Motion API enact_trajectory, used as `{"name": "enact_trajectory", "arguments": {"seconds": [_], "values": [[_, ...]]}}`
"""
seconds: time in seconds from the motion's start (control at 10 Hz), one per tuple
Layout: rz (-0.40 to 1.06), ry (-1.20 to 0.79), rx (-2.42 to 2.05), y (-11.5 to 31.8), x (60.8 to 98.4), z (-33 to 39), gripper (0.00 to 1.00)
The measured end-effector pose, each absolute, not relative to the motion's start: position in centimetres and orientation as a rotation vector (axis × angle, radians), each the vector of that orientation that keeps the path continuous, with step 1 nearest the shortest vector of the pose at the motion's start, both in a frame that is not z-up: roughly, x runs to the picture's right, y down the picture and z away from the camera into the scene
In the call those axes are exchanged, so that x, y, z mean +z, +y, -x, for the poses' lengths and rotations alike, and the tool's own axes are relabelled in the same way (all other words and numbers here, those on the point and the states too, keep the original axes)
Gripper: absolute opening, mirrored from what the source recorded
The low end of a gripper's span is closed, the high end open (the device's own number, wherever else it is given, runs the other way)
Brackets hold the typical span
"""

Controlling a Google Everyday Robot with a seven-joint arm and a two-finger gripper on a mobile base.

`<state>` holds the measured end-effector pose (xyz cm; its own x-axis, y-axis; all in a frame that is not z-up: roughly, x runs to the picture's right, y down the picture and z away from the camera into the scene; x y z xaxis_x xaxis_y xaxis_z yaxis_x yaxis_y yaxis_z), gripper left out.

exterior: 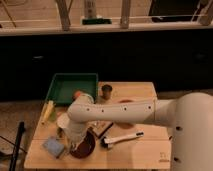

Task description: Wipe purple bowl with towel

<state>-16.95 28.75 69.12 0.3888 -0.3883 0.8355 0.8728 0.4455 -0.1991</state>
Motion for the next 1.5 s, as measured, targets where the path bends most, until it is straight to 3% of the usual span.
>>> {"name": "enact_trajectory", "arguments": {"seconds": [0.8,1.5], "values": [[0.755,-0.733,-0.811,31.9,64.6,12.1,0.0],[0.756,-0.689,-0.838,27.9,68.2,11.9,0.0]]}}
